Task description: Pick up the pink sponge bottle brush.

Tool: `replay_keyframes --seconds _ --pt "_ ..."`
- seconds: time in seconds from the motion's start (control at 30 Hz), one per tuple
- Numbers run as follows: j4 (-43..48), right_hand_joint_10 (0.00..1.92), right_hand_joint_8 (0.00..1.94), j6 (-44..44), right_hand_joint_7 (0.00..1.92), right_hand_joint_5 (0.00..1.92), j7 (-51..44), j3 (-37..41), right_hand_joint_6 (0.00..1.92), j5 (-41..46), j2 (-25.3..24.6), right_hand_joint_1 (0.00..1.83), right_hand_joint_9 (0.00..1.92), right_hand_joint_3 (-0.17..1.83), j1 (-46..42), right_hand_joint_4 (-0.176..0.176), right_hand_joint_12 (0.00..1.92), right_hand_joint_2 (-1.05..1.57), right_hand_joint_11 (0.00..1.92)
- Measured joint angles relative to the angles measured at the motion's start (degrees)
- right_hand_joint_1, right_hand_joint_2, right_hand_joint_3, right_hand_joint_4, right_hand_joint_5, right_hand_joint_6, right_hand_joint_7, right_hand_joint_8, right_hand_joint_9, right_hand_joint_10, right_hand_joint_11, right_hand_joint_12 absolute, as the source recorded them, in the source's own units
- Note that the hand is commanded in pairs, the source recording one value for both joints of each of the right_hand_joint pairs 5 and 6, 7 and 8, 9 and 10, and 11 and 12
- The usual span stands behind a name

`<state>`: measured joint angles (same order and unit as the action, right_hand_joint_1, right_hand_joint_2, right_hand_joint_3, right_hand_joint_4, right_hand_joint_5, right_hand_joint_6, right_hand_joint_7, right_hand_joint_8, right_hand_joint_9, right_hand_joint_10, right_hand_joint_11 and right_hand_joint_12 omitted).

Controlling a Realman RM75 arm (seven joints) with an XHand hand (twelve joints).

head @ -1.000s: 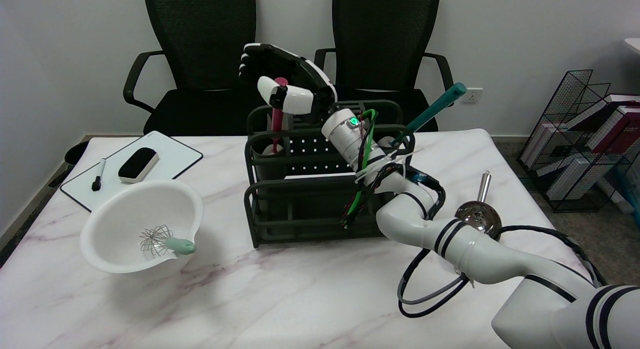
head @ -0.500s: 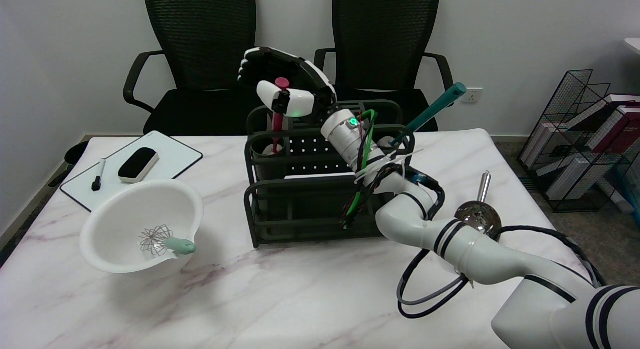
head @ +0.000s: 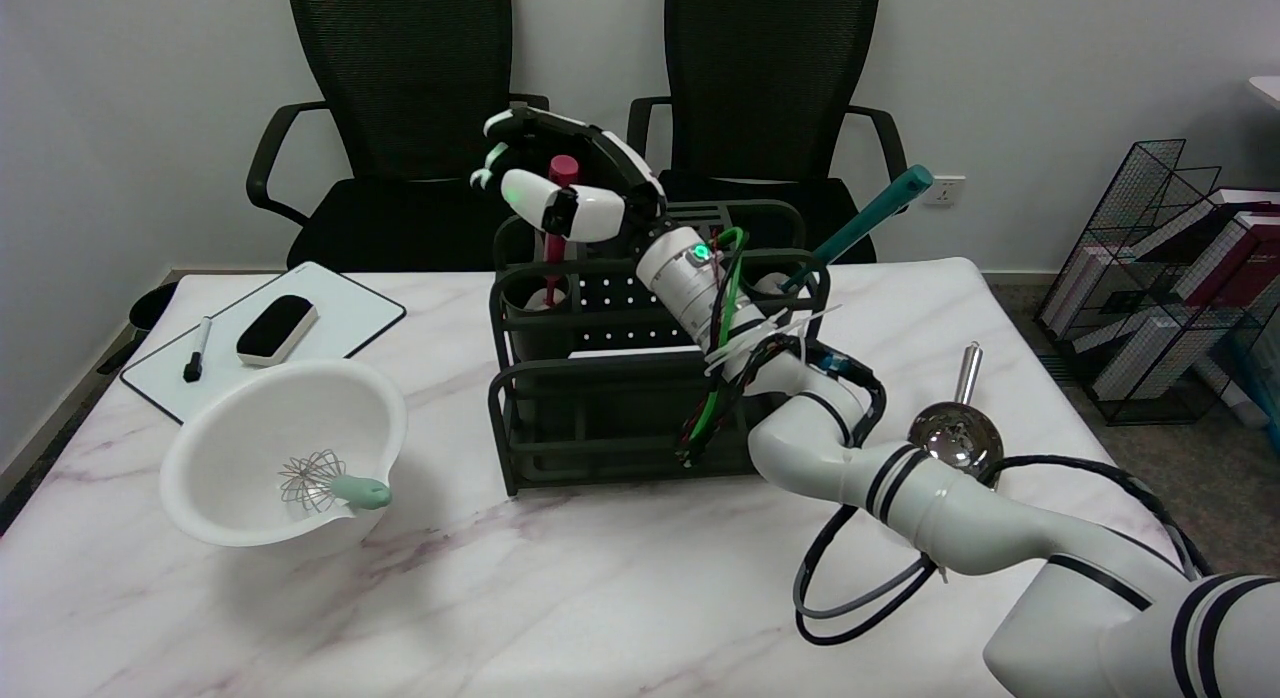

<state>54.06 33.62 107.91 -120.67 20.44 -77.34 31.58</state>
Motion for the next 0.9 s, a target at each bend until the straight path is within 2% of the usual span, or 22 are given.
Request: replay_keyframes --seconds 0.1,0.33,0.4,0.47,0.57,0.9 --pt "0.01 1.35 1.24 0.00 1.24 0.89 0.04 -0.17 0.89 0.00 -0.05 1.23 1.35 0.94 -0.15 0.000 1.33 0.51 1.33" --pt "0.03 1.46 1.40 0.00 1.40 0.91 0.15 -0.40 0.91 0.02 -0.15 1.22 1.46 0.91 -0.46 0.000 1.38 0.61 1.38" --pt "0.04 1.52 1.50 0.01 1.50 0.95 0.18 -0.44 0.95 0.03 -0.18 1.20 1.52 0.91 -0.53 0.000 1.39 0.66 1.39" --pt "0.05 1.58 1.61 0.01 1.61 1.15 0.20 -0.47 1.15 0.04 -0.19 1.18 1.58 0.99 -0.59 0.000 1.42 0.71 1.42" --pt "0.06 1.65 1.73 0.01 1.73 1.43 0.21 -0.48 1.43 0.05 -0.21 1.14 1.65 0.94 -0.63 0.000 1.46 0.86 1.46" --pt "0.13 1.73 1.88 0.04 1.88 1.92 0.34 -0.46 1.92 0.09 -0.29 1.03 1.73 0.66 -0.69 0.000 1.57 1.32 1.57"
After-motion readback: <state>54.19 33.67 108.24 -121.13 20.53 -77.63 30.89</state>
